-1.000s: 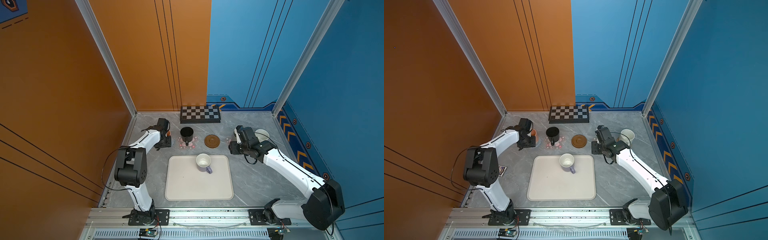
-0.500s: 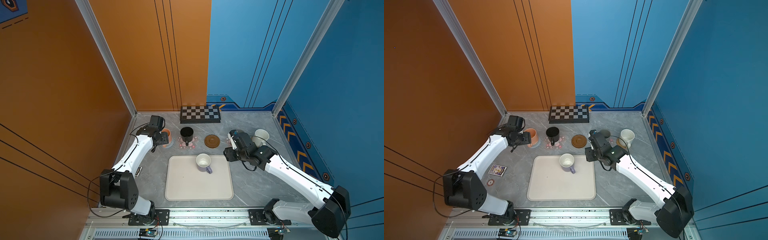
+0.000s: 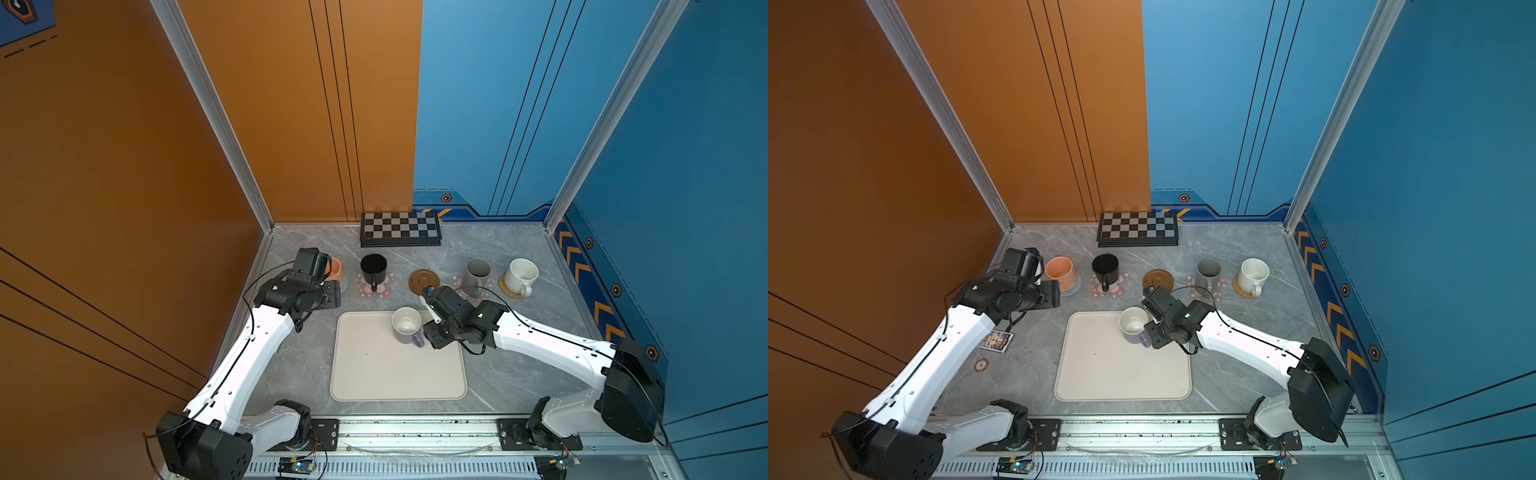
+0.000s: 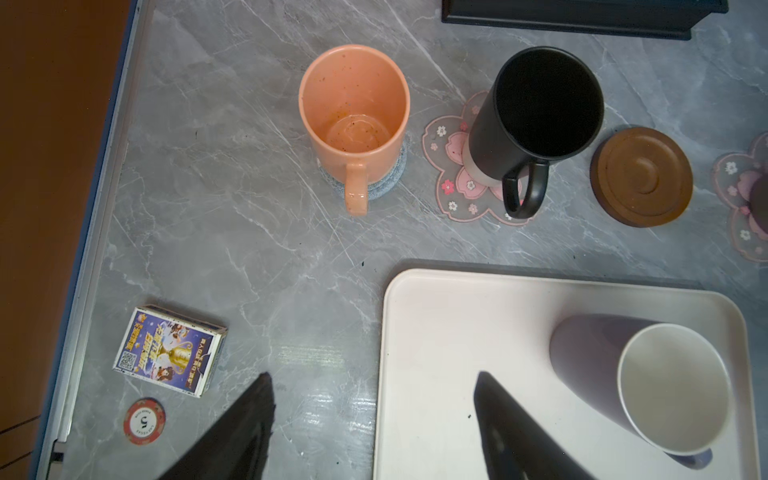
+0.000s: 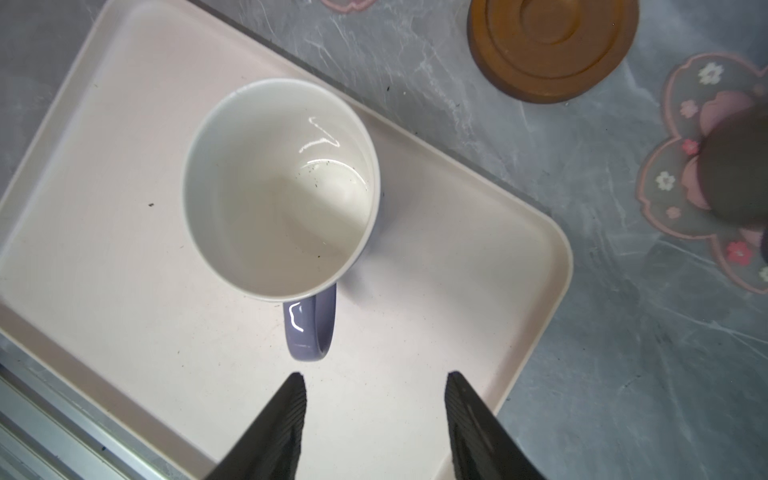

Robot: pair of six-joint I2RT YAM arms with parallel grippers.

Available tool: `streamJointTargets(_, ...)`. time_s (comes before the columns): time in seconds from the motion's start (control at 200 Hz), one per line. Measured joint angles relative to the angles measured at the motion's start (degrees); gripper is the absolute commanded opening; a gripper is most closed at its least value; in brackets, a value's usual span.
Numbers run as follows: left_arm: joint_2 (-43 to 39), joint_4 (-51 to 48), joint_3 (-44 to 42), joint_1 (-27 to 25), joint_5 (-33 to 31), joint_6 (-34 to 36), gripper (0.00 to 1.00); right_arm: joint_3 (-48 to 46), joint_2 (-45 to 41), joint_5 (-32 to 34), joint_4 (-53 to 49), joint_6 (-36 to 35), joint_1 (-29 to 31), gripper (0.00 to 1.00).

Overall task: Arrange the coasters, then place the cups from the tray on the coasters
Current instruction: 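Open the left gripper while the right gripper lowers into the lavender mug, then grip the lavender mug rim and carry it toward the wooden coaster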

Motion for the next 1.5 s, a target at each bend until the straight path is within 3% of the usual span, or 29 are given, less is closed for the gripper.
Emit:
streamJointTargets(0.501, 0.2, -1.7, -0.7, 0.0, 0.0, 0.0, 0.77, 4.6, 8.4, -5.3, 0.5, -4.8, 1.7, 0.54)
streamJointTargets(0.836, 0.0, -1.9, -0.7, 0.7, 0.0, 0.4, 0.77, 7.4, 14.5, -5.8, 1.6, -5.1, 1.7, 0.28)
streamJointTargets(1.011, -0.3, -1.9, -1.0, 1.4, 0.0, 0.5, 0.77, 7.8, 15.5, -4.6, 2.3, -3.3, 2.1, 0.00)
streamJointTargets(1.261, -0.3, -1.9, -1.7, 2.0, 0.0, 0.5, 0.77, 7.8, 14.6, 1.2, 1.9, 0.5, 2.4, 0.00)
streamJointTargets(1.502, 0.7, -2.0, -1.9, 2.0, 0.0, 0.5, 0.77, 9.4, 11.3, 5.8, 0.7, 1.8, -0.9, 0.00)
